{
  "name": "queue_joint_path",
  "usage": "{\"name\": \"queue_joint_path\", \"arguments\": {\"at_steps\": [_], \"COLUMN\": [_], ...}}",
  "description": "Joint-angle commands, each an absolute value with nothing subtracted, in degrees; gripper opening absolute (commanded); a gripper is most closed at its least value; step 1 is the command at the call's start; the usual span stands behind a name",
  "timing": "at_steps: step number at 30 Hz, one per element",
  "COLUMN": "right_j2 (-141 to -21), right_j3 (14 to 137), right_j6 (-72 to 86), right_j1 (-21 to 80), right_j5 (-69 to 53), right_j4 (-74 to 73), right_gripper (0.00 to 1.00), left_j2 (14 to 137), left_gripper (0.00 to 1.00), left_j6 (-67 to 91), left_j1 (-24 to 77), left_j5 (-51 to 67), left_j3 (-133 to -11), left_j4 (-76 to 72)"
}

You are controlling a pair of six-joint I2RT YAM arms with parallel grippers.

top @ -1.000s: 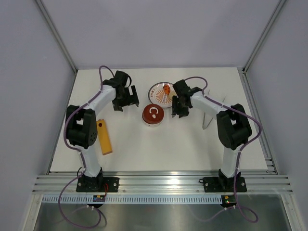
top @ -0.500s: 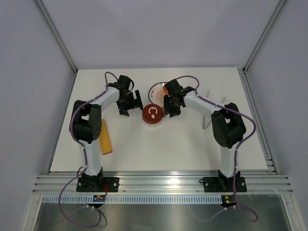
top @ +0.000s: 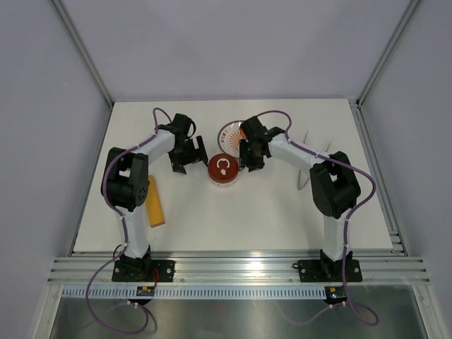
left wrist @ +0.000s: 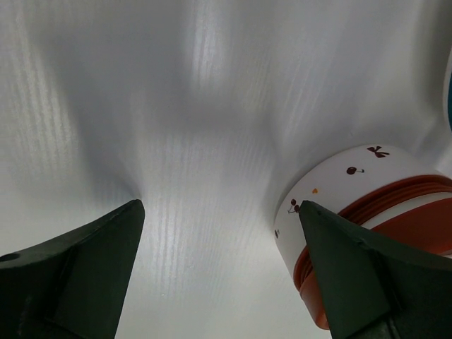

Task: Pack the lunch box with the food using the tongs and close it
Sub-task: Close the box lid on the packing box.

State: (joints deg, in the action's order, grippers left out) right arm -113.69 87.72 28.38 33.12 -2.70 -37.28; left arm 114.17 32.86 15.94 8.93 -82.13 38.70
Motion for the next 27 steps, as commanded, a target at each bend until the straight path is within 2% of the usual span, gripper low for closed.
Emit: {"name": "queue_joint_path", "arguments": {"at_steps": [1, 7, 13, 17, 22, 27], "right_j2": [-108.7, -103.9, -100.1, -98.4, -96.6, -96.1], "right_j3": [89.3, 87.9, 84.1, 81.4, 79.2, 77.3], "right_j6": [28.9, 28.7, 28.9, 29.2, 29.3, 29.4], "right_j1": [34.2, 33.6, 31.9, 30.9, 30.7, 30.7], "right_j5": [2.5, 7.2, 9.1, 9.8, 9.0, 8.8], "right_j4": [-36.5, -37.9, -37.8, -37.7, -37.5, -37.2], "right_gripper": [0.47, 0.49, 0.51, 0.53, 0.53, 0.54], "left_j2": [109.0, 99.0, 96.6, 97.9, 101.8, 106.9], "left_gripper": [0.96, 0.97, 0.97, 0.96, 0.96, 0.98], "left_j6": [33.0, 31.1, 23.6, 25.1, 26.5, 27.1], "left_j1": [15.6, 15.6, 27.2, 33.5, 36.6, 39.1], "left_j5": [2.3, -8.9, -19.8, -15.8, -9.7, -9.5], "left_j3": [-84.4, -86.0, -92.3, -92.9, -95.5, -99.0], "left_j4": [40.5, 40.7, 49.1, 50.0, 51.4, 54.0]}}
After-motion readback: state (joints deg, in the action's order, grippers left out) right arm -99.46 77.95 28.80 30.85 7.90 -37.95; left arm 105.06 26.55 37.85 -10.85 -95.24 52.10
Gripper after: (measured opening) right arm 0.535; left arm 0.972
